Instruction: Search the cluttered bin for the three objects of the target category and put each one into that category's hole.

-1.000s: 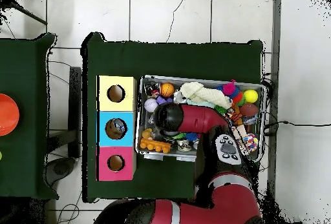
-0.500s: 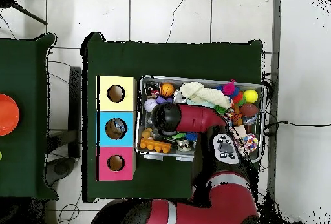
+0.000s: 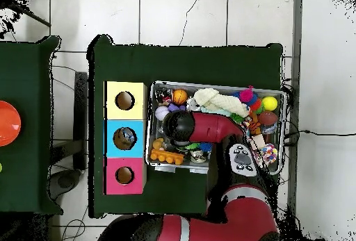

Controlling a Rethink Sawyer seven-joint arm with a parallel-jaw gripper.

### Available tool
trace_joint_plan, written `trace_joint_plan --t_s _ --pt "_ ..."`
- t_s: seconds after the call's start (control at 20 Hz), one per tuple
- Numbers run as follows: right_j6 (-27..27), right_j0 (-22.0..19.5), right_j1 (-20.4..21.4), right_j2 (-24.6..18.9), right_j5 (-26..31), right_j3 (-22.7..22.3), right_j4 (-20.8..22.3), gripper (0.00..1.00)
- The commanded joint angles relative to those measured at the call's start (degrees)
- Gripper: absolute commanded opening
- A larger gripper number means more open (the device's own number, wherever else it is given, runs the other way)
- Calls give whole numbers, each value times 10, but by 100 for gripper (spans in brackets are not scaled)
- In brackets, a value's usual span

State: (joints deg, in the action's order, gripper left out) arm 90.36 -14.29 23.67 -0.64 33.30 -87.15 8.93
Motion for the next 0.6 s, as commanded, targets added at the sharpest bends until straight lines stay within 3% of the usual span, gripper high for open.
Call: trace_joint_plan --t_s 0.05,0.35,0.6 --pt "42 -3 -26 -68 -4 -9 -12 100" --pt "35 -5 41 -70 79 -49 -34 100" --pt "39 6 94 -49 96 -75 -30 100"
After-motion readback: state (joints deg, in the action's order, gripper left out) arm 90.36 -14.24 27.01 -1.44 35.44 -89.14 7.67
